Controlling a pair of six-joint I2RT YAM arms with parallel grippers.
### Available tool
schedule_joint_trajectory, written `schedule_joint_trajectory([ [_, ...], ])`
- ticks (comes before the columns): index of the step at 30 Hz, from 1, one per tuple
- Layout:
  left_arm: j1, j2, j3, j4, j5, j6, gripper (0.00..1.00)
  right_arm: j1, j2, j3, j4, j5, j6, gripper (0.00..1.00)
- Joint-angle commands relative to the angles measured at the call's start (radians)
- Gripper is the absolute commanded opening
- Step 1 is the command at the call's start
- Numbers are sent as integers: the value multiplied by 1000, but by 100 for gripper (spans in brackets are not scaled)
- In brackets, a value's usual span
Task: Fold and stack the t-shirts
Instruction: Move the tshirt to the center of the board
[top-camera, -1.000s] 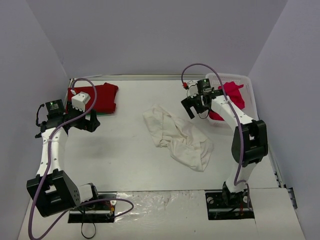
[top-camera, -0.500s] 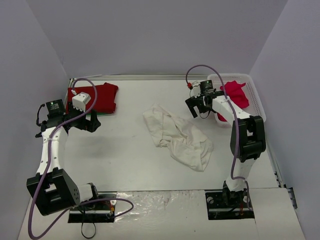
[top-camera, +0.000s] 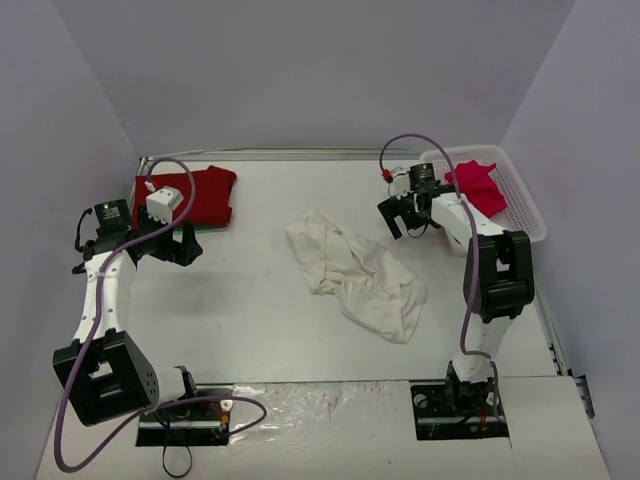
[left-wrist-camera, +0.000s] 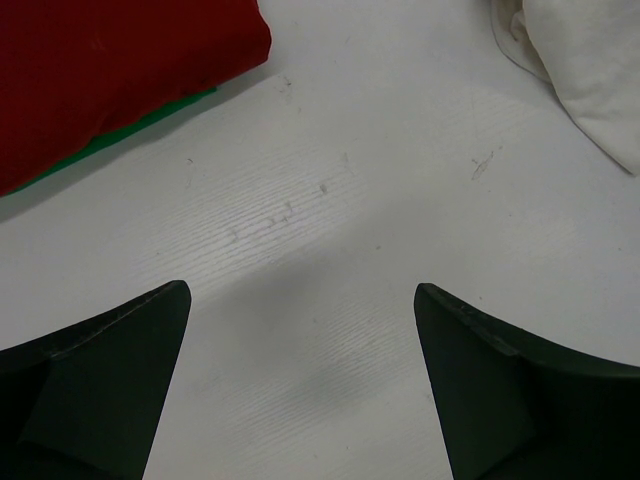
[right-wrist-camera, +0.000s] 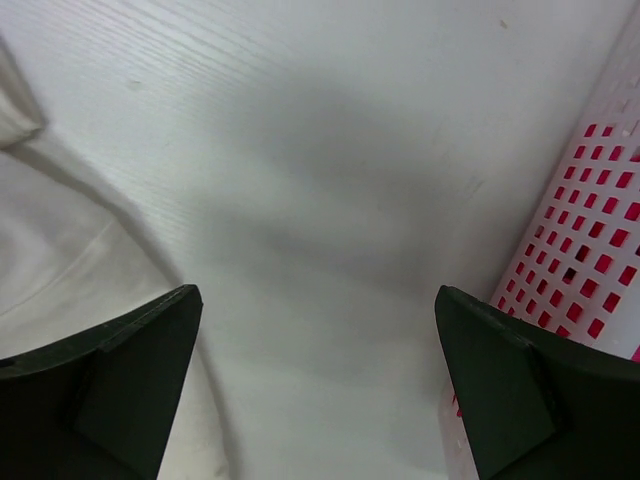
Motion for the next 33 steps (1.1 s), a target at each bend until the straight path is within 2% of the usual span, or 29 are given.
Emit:
schedule_joint_trajectory([
  [1,4,0,8,-4,30,21,94,24,-133,22,-72,-127,-37,99],
  [6,-2,7,11,-12,33,26,94,102,-166,104,-197,-264,-47,99],
  [11,-2,6,15,-24,33,27,94,221,-94,167,-240,-329,-34,98],
  [22,0,18,14,-29,18,38,94,291,141,390,-274,-404,-45,97],
  [33,-2,43,15,-35,7,49,94,343,242,494,-305,-452,-73,92],
])
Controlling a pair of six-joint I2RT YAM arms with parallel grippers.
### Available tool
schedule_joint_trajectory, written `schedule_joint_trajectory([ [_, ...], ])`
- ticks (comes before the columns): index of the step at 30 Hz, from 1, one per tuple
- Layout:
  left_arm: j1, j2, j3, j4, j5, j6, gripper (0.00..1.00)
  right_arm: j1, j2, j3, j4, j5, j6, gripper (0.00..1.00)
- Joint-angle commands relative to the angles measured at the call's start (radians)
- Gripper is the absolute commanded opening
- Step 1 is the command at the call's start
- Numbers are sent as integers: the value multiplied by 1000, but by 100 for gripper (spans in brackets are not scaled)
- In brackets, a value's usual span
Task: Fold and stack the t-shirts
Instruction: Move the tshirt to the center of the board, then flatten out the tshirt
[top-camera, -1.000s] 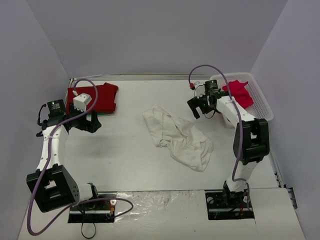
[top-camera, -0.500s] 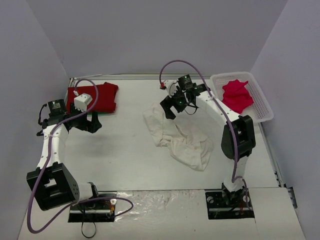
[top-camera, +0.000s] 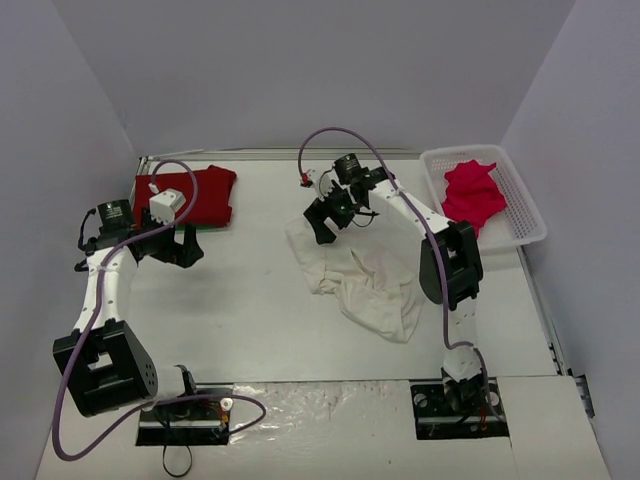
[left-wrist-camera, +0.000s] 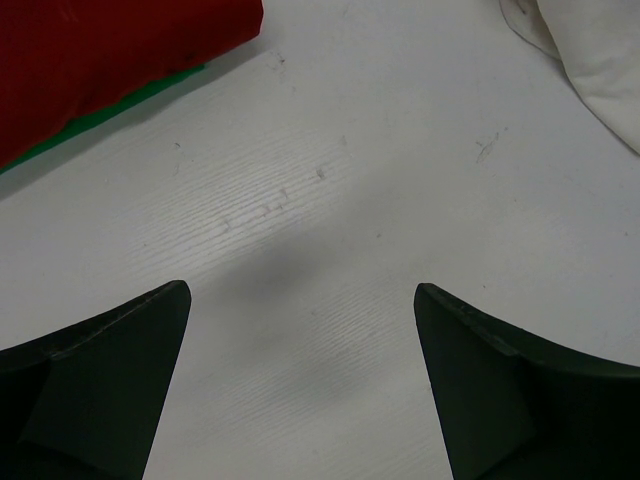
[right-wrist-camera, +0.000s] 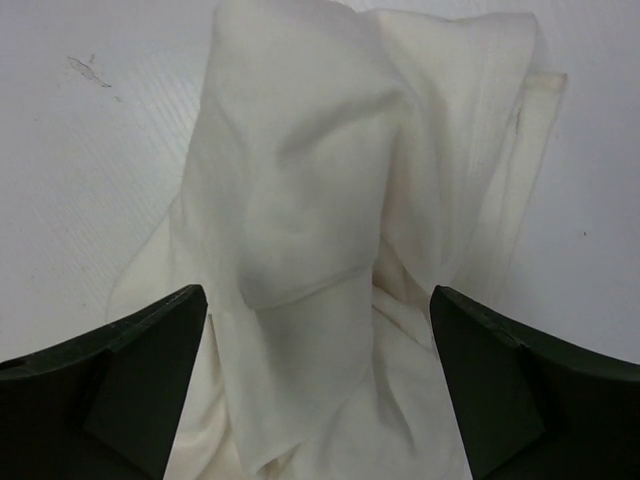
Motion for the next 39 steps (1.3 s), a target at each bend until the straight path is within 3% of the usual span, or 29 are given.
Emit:
schedule_joint_trajectory([
  [1,-2,5,17,-16,8,23,94,14,15,54,-48,-56,-11,89],
  [5,-2,23,21,-21,10,26,94,17,40,72,-70,-91,-11,81],
  [9,-4,29,24,-30,17,34,94,22,63,77,-70,-79,-17,67],
  [12,-4,28,23,-30,19,37,94,23,70,86,-71,-58,-12,22],
  [15,-4,28,21,-30,22,37,94,25,60,83,-68,-39,-12,5],
  [20,-4,35,23,-32,30,40,94,26,19,86,-71,-9,-9,12],
  [21,-4,37,24,-36,33,39,94,28,11,84,-71,-6,-9,33],
  [23,-4,36,26,-38,39,42,94,28,-12,84,-71,1,-6,41],
  [26,-4,32,28,-41,42,42,94,29,-26,84,-71,-1,0,40],
  [28,-4,28,28,-43,42,42,94,32,-31,80,-68,1,0,19],
  [29,-4,25,29,-46,44,43,94,34,-35,77,-68,2,1,14],
  [33,-4,17,26,-46,45,42,94,42,-38,78,-67,16,1,20],
  [36,-4,22,28,-46,47,43,95,46,-46,84,-68,21,1,14],
  [39,-4,29,31,-53,51,43,94,51,-49,90,-68,19,4,16],
])
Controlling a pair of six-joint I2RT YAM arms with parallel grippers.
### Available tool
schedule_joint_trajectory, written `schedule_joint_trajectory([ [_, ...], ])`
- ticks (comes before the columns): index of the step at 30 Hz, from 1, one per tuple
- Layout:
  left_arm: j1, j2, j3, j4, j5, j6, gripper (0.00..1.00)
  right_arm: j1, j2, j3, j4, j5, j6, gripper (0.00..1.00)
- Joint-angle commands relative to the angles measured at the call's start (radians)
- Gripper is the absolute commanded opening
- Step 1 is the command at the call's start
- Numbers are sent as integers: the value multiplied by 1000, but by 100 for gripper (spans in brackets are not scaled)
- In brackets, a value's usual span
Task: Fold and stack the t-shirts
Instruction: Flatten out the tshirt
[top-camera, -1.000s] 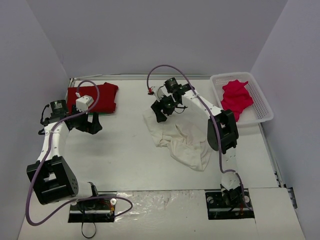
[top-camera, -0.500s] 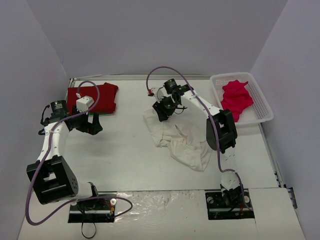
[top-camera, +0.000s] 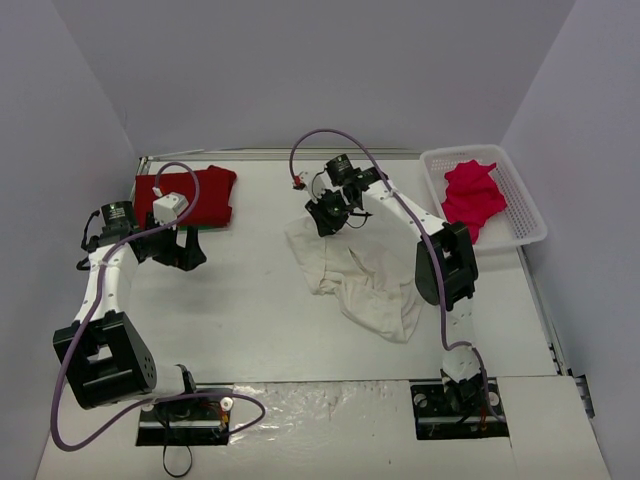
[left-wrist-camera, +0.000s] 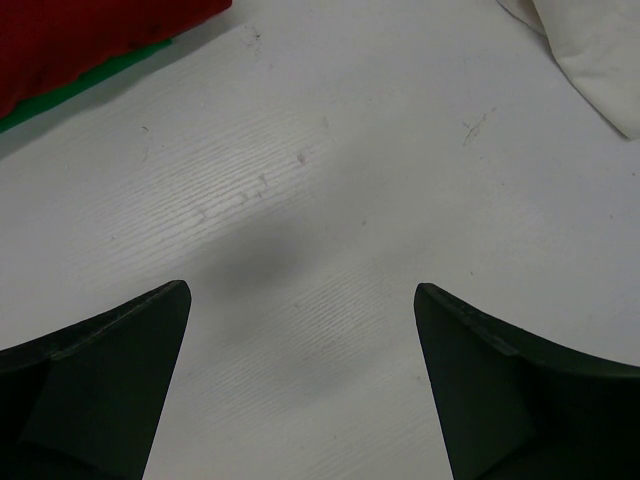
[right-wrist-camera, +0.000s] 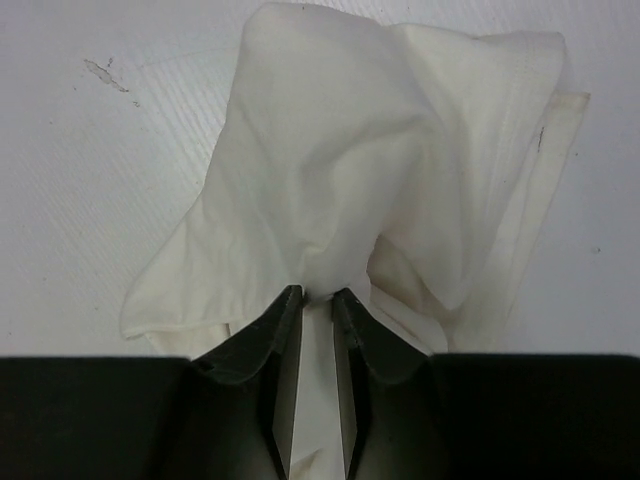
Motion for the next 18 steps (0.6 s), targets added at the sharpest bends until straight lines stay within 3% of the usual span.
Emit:
schedule_joint_trajectory([
  [1,-4,-9,32,-21,31,27,95,8,-69,42,-30,6,5,14],
  [2,-4,-9,32,-21,31,27,94,8,-68,40,-32,6,2,0],
  [11,-4,-8,40,-29,31,29,94,10,-63,61,-32,25,5,0],
  [18,-60,-15,77,-58,-7,55,94,10,-149,104,-44,95,10,0],
])
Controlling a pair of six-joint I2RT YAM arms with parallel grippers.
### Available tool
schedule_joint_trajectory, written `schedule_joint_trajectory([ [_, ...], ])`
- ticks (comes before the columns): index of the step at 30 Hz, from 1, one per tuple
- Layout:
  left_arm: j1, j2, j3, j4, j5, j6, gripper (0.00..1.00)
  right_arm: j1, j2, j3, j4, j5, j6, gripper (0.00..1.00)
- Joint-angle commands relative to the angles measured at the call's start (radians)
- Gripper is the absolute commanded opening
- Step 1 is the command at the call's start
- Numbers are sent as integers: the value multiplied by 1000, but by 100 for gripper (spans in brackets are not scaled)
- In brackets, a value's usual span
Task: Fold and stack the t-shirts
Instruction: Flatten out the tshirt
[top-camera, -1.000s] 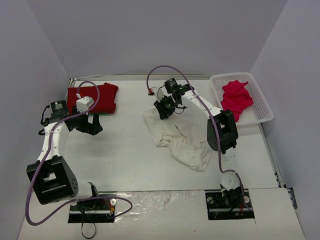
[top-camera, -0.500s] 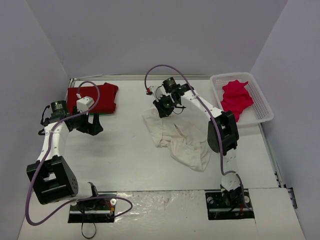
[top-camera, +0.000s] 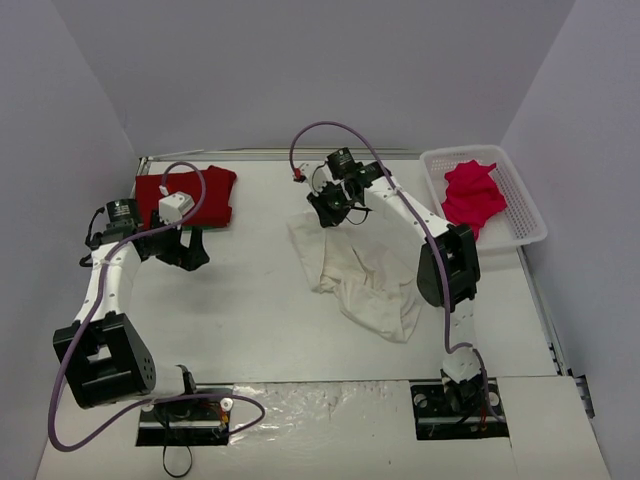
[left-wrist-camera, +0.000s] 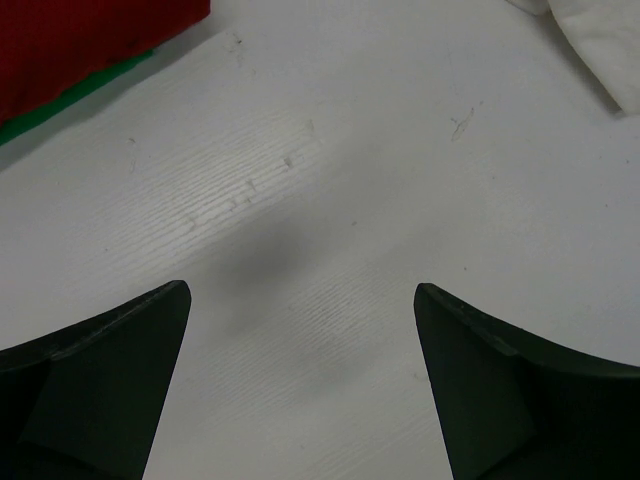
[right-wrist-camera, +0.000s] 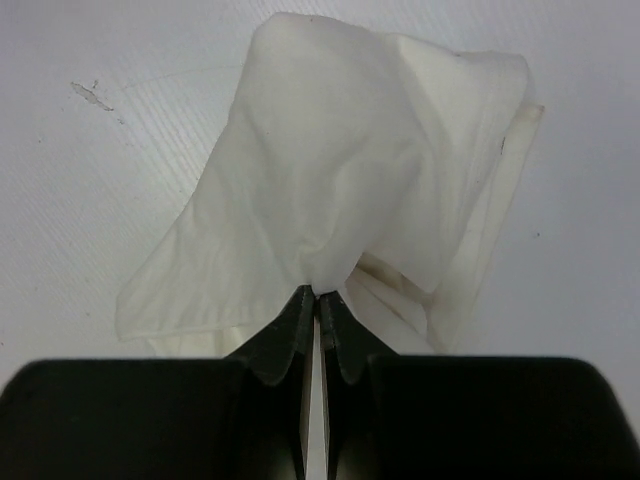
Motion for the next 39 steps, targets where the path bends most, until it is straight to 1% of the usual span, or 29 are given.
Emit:
schedule_joint_trajectory([
  [1,-42,-15,68,-37,1,42,94,11,-148,62,-38,48,1,0],
  [5,-109,-18,108,-88,7,88,94,11,-239,66,-81,59,1,0],
  [9,-158,-37,148,-119,42,105,94,11,-334,35,-156,34,-52,0],
  [10,-172,-41,155,-110,45,74,94,11,-354,29,-214,25,-72,0],
  [11,-201,-41,155,-67,41,51,94,11,-393,6,-242,21,-104,0],
  [12,-213,-41,142,-27,31,-37,94,11,-415,-11,-285,16,-115,0],
  [13,-223,-38,129,22,31,-90,94,11,-438,-31,-307,10,-130,0],
  [14,-233,-34,117,118,59,-136,94,11,-482,-78,-324,10,-147,0],
  [15,-241,-23,108,166,76,-188,94,11,-506,-104,-327,11,-147,0],
  [16,-253,17,102,211,94,-282,94,11,-529,-131,-334,8,-152,0],
  [17,-267,43,118,247,117,-315,94,11,-568,-176,-341,8,-161,0],
  [18,-329,76,144,242,117,-348,94,9,-585,-198,-344,17,-157,0],
  [19,-357,141,172,228,116,-354,94,9,-621,-218,-348,19,-157,0],
  [20,-377,167,222,216,117,-363,94,8,-641,-238,-359,18,-160,0],
  [21,-403,192,241,219,126,-386,94,8,-659,-278,-370,19,-170,0],
  [22,-411,231,253,235,136,-412,94,3,-696,-298,-371,27,-172,0],
  [23,-417,247,263,298,149,-441,95,0,-714,-316,-374,31,-176,0],
  [24,-425,287,269,332,189,-516,94,-8,-730,-347,-376,34,-183,0],
  [25,-433,310,282,378,212,-547,94,-24,-759,-361,-377,30,-186,0],
  [27,-468,394,350,390,278,-614,94,-38,-780,-394,-381,30,-193,0],
  [29,-503,443,402,392,307,-659,94,-55,-803,-414,-381,31,-196,0],
  [32,-577,514,418,397,358,-691,94,-71,-816,-441,-378,40,-196,0],
  [34,-626,552,431,346,367,-670,94,-77,-820,-457,-379,42,-200,0],
  [36,-655,574,415,334,364,-661,94,-86,-816,-465,-377,44,-204,0],
  [39,-713,598,378,397,415,-705,94,-94,-794,-468,-374,51,-210,0],
])
